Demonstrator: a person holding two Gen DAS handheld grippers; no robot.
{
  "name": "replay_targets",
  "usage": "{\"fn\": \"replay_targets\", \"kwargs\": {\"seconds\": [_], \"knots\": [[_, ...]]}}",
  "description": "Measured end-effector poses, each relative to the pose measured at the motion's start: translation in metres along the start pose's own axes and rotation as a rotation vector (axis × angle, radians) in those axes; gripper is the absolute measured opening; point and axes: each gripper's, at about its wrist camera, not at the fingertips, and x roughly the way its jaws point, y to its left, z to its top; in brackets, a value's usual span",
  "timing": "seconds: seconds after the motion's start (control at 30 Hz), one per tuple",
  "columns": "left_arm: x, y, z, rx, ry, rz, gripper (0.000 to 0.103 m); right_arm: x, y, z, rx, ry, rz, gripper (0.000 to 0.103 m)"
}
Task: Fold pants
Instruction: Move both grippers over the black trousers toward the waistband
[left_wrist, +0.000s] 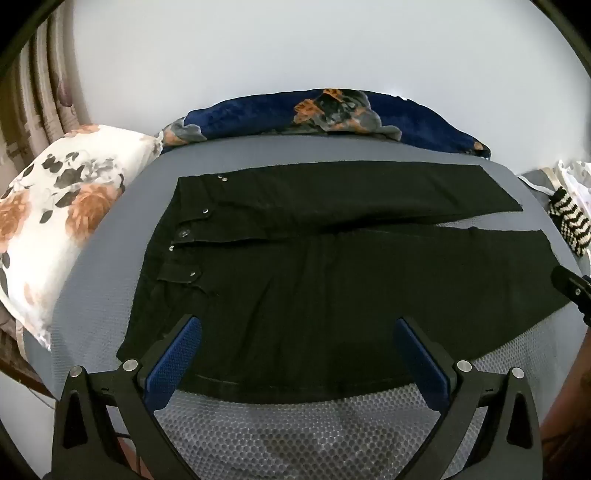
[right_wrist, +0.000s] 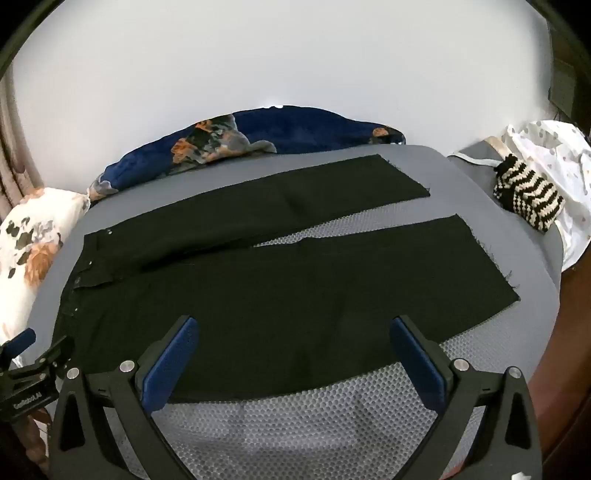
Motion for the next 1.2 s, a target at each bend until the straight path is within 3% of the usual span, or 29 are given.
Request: {"fn": "replay_targets", "kwargs": {"seconds": [0.23, 0.83, 1.2], "knots": [[0.008, 0.008, -0.004, -0.023, 0.025, -0.024, 0.103, 0.006, 0.016, 0.0, -0.055, 0.002, -0.047, 0.103], [0.011, 0.018, -0.01, -0.081, 0.071, 0.0, 0.103, 0.01, 0.018, 0.001, -0.054, 0.01, -0.043, 0.102], [0.013, 0.016, -0.014, -0.055, 0.07, -0.011, 0.103, 0.012, 0.02, 0.001, -0.065, 0.013, -0.03, 0.102]]}}
